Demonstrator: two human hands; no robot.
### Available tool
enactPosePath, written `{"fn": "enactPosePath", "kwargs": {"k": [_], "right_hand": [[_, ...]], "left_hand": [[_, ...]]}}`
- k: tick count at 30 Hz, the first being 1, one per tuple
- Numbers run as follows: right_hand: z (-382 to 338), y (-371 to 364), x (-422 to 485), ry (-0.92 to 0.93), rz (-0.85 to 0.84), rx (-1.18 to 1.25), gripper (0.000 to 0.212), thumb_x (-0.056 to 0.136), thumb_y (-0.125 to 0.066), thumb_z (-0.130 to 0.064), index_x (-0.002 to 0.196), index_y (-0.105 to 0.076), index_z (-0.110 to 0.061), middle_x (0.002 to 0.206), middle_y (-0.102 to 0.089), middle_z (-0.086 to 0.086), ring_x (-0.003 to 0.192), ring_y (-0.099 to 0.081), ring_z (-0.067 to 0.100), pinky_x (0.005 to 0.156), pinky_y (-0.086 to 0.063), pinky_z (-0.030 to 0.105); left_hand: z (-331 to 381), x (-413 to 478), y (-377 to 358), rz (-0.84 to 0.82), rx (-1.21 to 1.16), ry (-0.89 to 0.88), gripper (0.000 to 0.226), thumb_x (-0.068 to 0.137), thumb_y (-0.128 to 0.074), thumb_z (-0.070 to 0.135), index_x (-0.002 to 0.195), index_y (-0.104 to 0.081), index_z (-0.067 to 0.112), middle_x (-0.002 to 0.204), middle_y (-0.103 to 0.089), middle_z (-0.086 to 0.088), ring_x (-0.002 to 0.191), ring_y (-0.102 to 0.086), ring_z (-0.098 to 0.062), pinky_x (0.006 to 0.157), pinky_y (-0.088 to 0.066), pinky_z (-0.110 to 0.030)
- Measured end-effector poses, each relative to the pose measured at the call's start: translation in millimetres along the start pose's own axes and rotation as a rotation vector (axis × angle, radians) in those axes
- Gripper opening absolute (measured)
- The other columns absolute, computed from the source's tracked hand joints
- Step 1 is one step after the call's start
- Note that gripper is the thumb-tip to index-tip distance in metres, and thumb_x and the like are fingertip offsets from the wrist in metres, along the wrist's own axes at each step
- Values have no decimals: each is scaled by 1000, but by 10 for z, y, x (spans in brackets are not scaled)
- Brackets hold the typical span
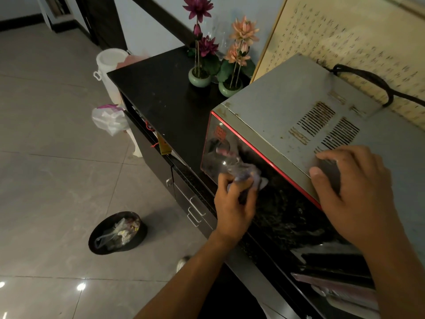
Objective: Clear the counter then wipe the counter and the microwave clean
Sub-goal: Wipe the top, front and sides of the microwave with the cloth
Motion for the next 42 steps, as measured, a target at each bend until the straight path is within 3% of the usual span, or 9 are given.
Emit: {"fn": "enactPosePath", "kwargs": {"k": [7, 12, 18, 22, 25, 30, 34, 38, 42], "right_hand": [[-1, 5, 2, -11, -6, 3, 38, 91, -53, -41, 115, -62, -14, 119, -52, 6, 108, -44, 27, 89, -36, 44], [-7, 10, 9, -14, -14, 6, 37, 90, -53, -40, 115, -62, -14, 120, -52, 7, 109, -43, 27, 89, -36, 45], [4, 6, 4, -4, -16, 4, 41, 90, -50, -43, 116, -62, -13, 119, -53, 8, 108, -47, 32, 89, -39, 49], [5, -4, 3, -5, -13, 8, 40, 91, -52, -41, 117, -61, -12, 120, -52, 10, 109, -46, 34, 88, -39, 50], [0, 2, -10, -7, -12, 12, 39, 91, -52, -40, 118, -61, -13, 121, -52, 9, 110, -46, 32, 89, -39, 49], [6, 9, -11, -9, -11, 17, 37, 91, -53, -39, 117, -62, -14, 120, -53, 7, 110, -46, 29, 91, -38, 47], [11, 8, -10, -10, -3, 28, 35, 92, -54, -39, 116, -63, -15, 119, -53, 5, 110, -48, 29, 91, -37, 45], [11, 11, -13, -9, 0, 28, 35, 92, -54, -39, 116, -63, -15, 119, -53, 5, 110, -47, 29, 91, -37, 46], [9, 6, -23, -3, 2, 22, 37, 92, -53, -39, 117, -63, -14, 120, -52, 6, 111, -46, 29, 91, -38, 47]], "left_hand": [[-799, -719, -28, -52, 31, 609, 14, 95, -52, 43, 102, -55, 31, 103, -56, -5, 90, -59, -14, 81, -54, -50], [-805, -801, -118, 21, -36, 756, 5, 95, -51, 44, 95, -55, 40, 102, -61, -5, 94, -62, -26, 86, -53, -58], [-23, -240, -102, 142, -94, 486, 9, 102, -54, 34, 100, -58, 26, 100, -55, -3, 89, -57, -28, 76, -53, -51], [565, 5, -133, -4, -130, 133, 18, 102, -57, 33, 102, -62, 16, 102, -52, -7, 92, -52, -14, 73, -47, -29], [402, -116, -120, -79, -59, -13, 11, 100, -63, 24, 107, -61, 16, 105, -50, -8, 91, -53, -14, 70, -48, -28], [-402, -671, -113, -138, 56, 338, 8, 99, -62, 18, 106, -61, 15, 111, -51, -3, 93, -58, -11, 76, -55, -44], [-756, -987, -100, -216, 131, 593, 7, 102, -59, 25, 96, -55, 22, 105, -51, 4, 85, -56, -8, 75, -54, -44], [-675, -986, -131, -155, 72, 665, 7, 102, -58, 21, 96, -55, 21, 103, -52, 3, 85, -54, -2, 75, -48, -33], [-156, -623, -145, -38, -30, 475, 6, 104, -54, 18, 102, -58, 13, 106, -53, -1, 95, -54, -7, 81, -47, -26]]}}
Point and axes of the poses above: each hand's wrist, its own x-axis towards the middle knuckle, its own y-axis out of the back of the hand, z = x × y, the point moved 5 cm from there along x, towards the middle knuckle
